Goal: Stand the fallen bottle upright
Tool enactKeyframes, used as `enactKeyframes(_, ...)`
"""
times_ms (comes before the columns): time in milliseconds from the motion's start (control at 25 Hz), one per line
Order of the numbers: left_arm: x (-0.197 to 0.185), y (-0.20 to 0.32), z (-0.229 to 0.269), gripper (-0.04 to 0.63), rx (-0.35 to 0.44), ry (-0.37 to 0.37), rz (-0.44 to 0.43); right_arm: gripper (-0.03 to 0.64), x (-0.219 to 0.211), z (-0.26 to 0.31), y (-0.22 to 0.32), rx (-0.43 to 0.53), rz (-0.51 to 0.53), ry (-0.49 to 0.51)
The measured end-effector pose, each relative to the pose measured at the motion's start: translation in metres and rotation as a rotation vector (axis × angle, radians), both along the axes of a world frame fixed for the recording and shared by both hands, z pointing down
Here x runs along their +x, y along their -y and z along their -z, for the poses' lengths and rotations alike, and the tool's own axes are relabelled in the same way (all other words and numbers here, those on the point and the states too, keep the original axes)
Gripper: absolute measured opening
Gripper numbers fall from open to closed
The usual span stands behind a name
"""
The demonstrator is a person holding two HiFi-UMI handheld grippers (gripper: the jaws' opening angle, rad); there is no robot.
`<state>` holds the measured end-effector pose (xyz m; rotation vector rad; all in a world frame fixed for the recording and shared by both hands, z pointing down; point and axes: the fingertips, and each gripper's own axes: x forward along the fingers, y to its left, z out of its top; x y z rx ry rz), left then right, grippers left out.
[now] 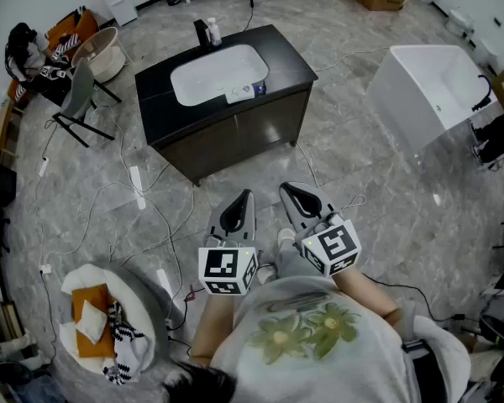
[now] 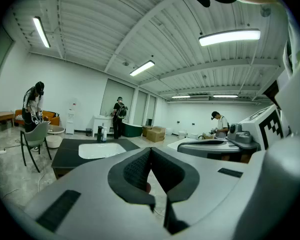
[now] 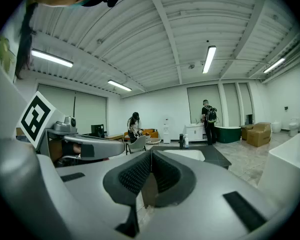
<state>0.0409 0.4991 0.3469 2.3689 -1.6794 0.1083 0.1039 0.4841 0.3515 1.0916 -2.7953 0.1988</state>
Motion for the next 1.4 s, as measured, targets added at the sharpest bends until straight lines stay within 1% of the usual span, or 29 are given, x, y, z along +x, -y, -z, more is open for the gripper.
enactKeyframes(160,0.005,0.019,-0.004,0.017,-0.008,0.016,-0.016,0.044,0.002,-0.001,0.023,0.013,0.002,0.009)
enactKeyframes(360,0.007,0.047,-0.008,0.017,-0.02,-0.002,0.005,0.044,0.004,-0.004,0.055,0.015,0.026,0.011)
enactKeyframes(520,0.012,0.076,-0.009,0.017,-0.022,0.013,0.025,0.044,0.009,-0.007,0.083,0.011,0.05,0.01)
enactKeyframes(720,0.022,0.118,-0.017,0.017,-0.041,0.019,0.045,0.044,0.021,-0.014,0.123,-0.007,0.081,0.017)
enactKeyframes(840,0.029,0.14,-0.013,0.017,-0.038,0.018,0.064,0.044,0.029,-0.014,0.144,-0.018,0.106,0.014)
enactKeyframes(1000,0.031,0.161,-0.012,0.017,-0.043,0.017,0.101,0.044,0.04,-0.02,0.168,-0.061,0.134,0.031)
enactKeyframes(1160,0.033,0.176,-0.018,0.017,-0.063,0.024,0.14,0.044,0.049,-0.029,0.191,-0.068,0.148,0.023)
enactKeyframes(1400,0.028,0.209,-0.028,0.017,-0.09,0.047,0.139,0.046,0.046,-0.039,0.225,-0.092,0.165,0.046)
